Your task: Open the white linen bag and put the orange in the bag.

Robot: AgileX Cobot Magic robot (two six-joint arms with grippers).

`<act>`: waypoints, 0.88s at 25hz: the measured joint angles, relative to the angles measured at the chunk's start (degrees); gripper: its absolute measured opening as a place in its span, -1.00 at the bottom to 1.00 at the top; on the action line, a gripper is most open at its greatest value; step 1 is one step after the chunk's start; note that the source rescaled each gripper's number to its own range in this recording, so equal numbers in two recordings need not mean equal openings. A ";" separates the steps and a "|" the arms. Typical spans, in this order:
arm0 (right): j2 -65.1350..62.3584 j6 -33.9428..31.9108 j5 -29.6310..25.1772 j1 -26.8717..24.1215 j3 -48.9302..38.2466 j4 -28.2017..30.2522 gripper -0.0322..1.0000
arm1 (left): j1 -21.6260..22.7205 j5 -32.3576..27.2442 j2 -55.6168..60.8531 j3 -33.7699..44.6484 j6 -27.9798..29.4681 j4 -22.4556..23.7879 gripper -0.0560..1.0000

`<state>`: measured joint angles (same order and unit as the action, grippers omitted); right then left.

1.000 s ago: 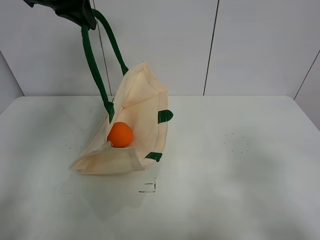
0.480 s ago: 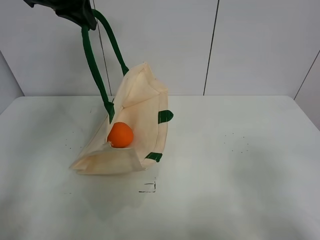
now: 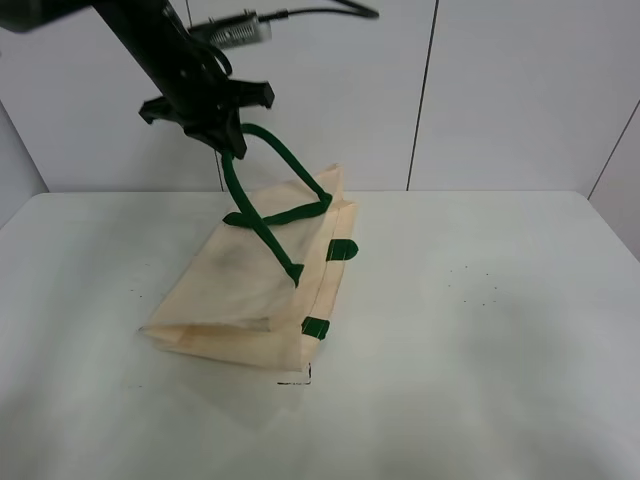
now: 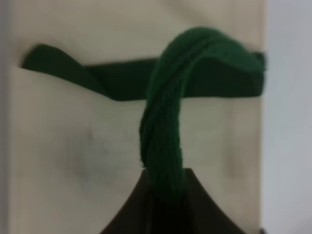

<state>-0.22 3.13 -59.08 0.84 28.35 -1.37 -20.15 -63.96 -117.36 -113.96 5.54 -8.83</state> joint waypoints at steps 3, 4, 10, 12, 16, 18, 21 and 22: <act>0.00 0.00 0.00 0.00 0.00 0.00 1.00 | -0.13 0.93 -4.61 0.22 -1.28 -0.31 -0.83; 0.00 0.00 0.00 0.00 0.00 0.00 1.00 | -0.17 1.18 -5.91 0.22 -1.44 -0.33 -0.76; 0.00 0.00 0.00 0.00 0.00 0.00 1.00 | -0.17 2.29 -9.45 1.41 -1.92 -0.33 0.20; 0.00 0.00 0.00 0.00 0.00 0.00 1.00 | -0.24 2.76 -9.51 1.82 -2.05 1.00 0.49; 0.00 0.00 0.00 0.00 0.00 0.00 1.00 | -0.43 3.07 -9.51 1.82 -1.18 7.58 0.69; 0.00 0.00 0.00 0.00 0.00 0.00 1.00 | -0.43 2.89 -9.51 1.82 -0.60 10.28 0.71; 0.00 0.00 0.00 0.00 0.00 0.00 1.00 | 0.98 2.66 -9.51 1.82 -0.03 11.58 0.73; 0.00 0.00 0.00 0.00 0.00 0.00 1.00 | 1.84 2.61 -9.51 1.82 0.11 11.63 0.73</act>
<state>-0.22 3.13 -59.08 0.84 28.35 -1.37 -18.31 -61.35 -126.87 -112.14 5.65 2.80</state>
